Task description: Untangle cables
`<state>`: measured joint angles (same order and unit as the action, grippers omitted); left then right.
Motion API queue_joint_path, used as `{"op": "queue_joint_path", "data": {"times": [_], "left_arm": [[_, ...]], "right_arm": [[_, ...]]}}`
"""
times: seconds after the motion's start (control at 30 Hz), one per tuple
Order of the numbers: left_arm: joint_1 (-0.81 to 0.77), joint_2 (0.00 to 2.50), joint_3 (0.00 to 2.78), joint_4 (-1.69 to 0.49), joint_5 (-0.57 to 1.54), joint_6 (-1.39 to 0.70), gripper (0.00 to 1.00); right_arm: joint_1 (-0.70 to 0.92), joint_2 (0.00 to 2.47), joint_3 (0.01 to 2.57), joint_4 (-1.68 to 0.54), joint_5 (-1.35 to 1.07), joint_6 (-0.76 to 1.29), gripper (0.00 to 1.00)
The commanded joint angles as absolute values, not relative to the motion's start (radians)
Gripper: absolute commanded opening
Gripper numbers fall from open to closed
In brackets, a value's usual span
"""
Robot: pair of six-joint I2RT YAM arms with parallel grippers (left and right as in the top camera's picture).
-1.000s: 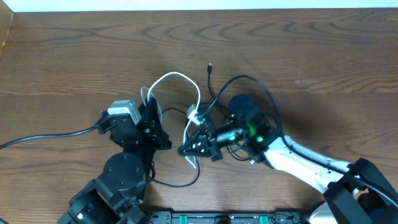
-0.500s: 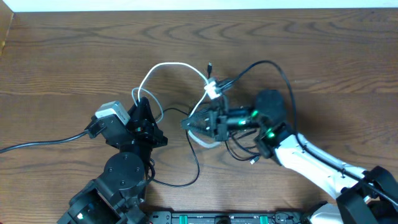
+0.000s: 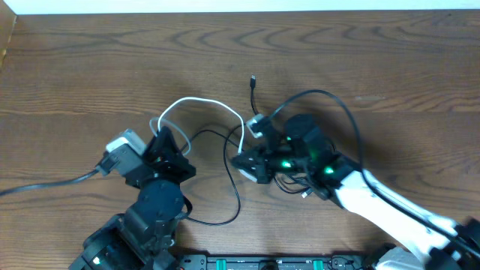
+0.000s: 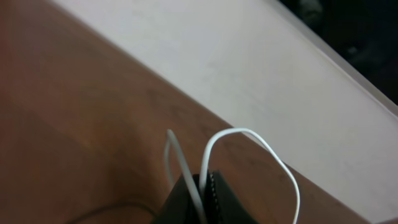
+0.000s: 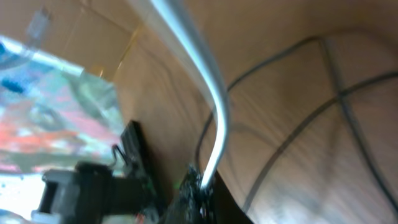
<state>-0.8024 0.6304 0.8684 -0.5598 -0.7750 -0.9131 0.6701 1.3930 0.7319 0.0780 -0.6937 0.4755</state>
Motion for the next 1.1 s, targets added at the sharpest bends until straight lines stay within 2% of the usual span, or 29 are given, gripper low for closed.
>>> {"op": "queue_joint_path", "data": {"times": [0.0, 0.17, 0.47, 0.73, 1.07], "left_arm": [[-0.802, 0.629, 0.888, -0.631, -0.799, -1.242, 0.07], [-0.802, 0.661, 0.888, -0.734, -0.68, -1.506, 0.08], [-0.802, 0.817, 0.888, -0.737, -0.447, -1.884, 0.08], [-0.802, 0.905, 0.888, -0.73, -0.219, -1.955, 0.08], [-0.802, 0.904, 0.888, -0.728, -0.145, -1.954, 0.08]], "right_arm": [[0.631, 1.268, 0.74, 0.002, -0.655, 0.312, 0.01], [0.599, 1.071, 0.74, -0.169, -0.676, 0.218, 0.01], [0.6, 0.818, 0.74, -0.398, -0.609, 0.095, 0.01], [0.604, 0.844, 0.738, -0.422, -0.607, 0.069, 0.01], [0.604, 0.962, 0.738, -0.374, -0.661, 0.068, 0.01]]}}
